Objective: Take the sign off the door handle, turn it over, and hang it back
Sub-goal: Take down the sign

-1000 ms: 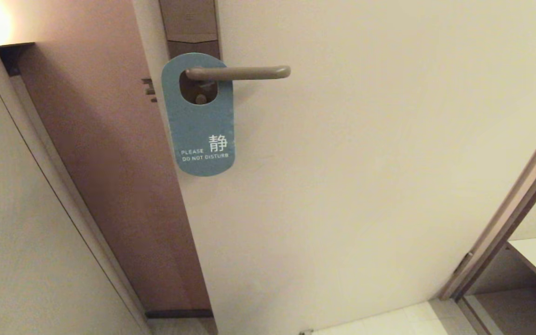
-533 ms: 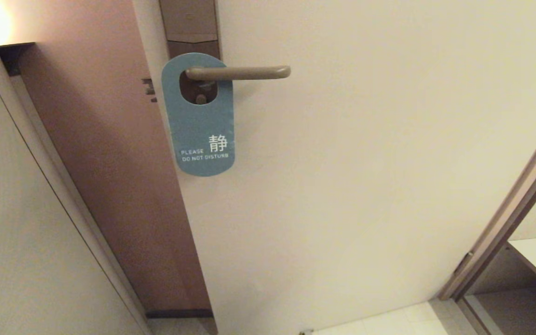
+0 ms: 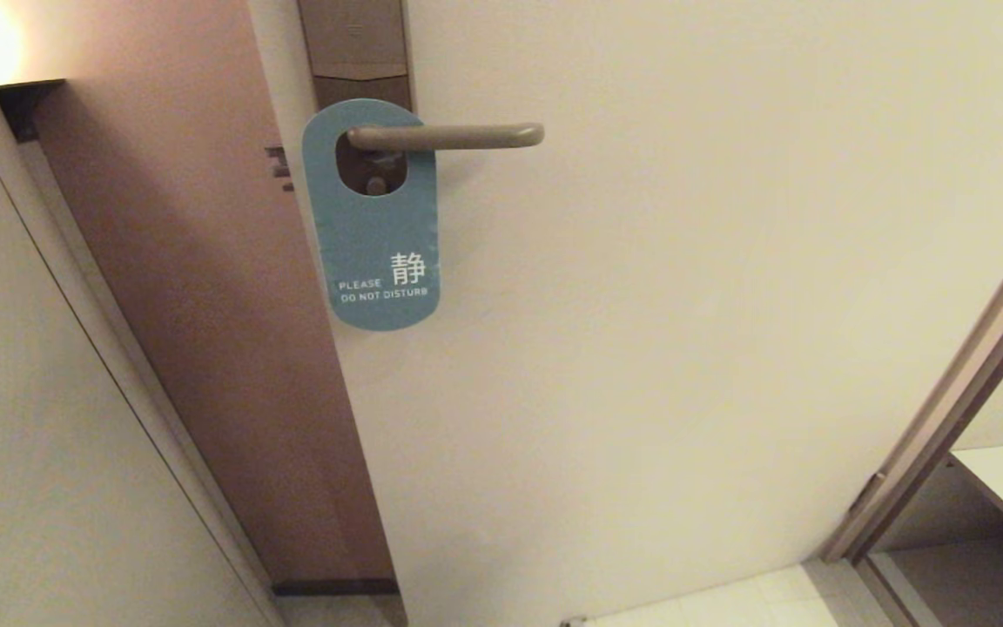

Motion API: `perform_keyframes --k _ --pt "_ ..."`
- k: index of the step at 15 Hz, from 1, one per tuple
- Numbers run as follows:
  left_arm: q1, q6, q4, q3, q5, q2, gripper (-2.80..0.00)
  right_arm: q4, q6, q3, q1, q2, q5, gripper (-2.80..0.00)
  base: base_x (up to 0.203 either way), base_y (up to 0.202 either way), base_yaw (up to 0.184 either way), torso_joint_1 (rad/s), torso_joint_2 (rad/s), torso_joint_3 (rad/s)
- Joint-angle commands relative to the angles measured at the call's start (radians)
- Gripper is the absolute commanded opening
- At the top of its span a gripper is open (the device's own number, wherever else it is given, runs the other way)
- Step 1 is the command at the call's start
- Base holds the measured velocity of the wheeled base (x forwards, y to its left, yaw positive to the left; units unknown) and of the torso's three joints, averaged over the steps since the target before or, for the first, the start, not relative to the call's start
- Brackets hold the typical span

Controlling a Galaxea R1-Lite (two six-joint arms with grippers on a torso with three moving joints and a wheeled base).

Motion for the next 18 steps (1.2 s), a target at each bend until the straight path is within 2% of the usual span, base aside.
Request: perform_keyframes --k 1,3,7,11,12,15,18 --pt "0.0 0.001 0.004 -0.025 -0.003 0.001 -2.8 0.0 -0.001 0.0 0.0 0.001 0.0 -2.8 0.0 0.0 0.0 0.0 0.0 0.0" --pt "-0.004 0.001 0.033 -0.082 -0.002 0.024 -2.8 0.0 -0.001 0.0 0.0 0.001 -0.001 -2.8 0.0 0.0 0.0 0.0 0.0 0.0" --pt "-0.02 -0.011 0.051 -0.216 -0.004 0.228 -2.8 0.0 -0.001 0.0 0.0 0.001 0.0 -2.8 0.0 0.0 0.0 0.0 0.0 0.0" --pt "-0.148 -0.019 0.044 -0.36 -0.005 0.431 -2.8 0.0 -0.001 0.0 0.0 0.001 0.0 -2.8 0.0 0.0 0.0 0.0 0.0 0.0" --pt "-0.178 -0.039 0.035 -0.396 -0.005 0.487 -2.8 0.0 -0.001 0.0 0.0 0.001 0.0 -2.8 0.0 0.0 0.0 0.0 0.0 0.0" --pt "-0.209 -0.117 -0.039 -0.463 -0.007 0.663 -2.8 0.0 -0.001 0.0 0.0 0.001 0.0 -2.8 0.0 0.0 0.0 0.0 0.0 0.0" --pt "-0.215 -0.141 -0.171 -0.486 -0.034 0.813 -2.8 0.0 -0.001 0.0 0.0 0.001 0.0 -2.8 0.0 0.0 0.0 0.0 0.0 0.0"
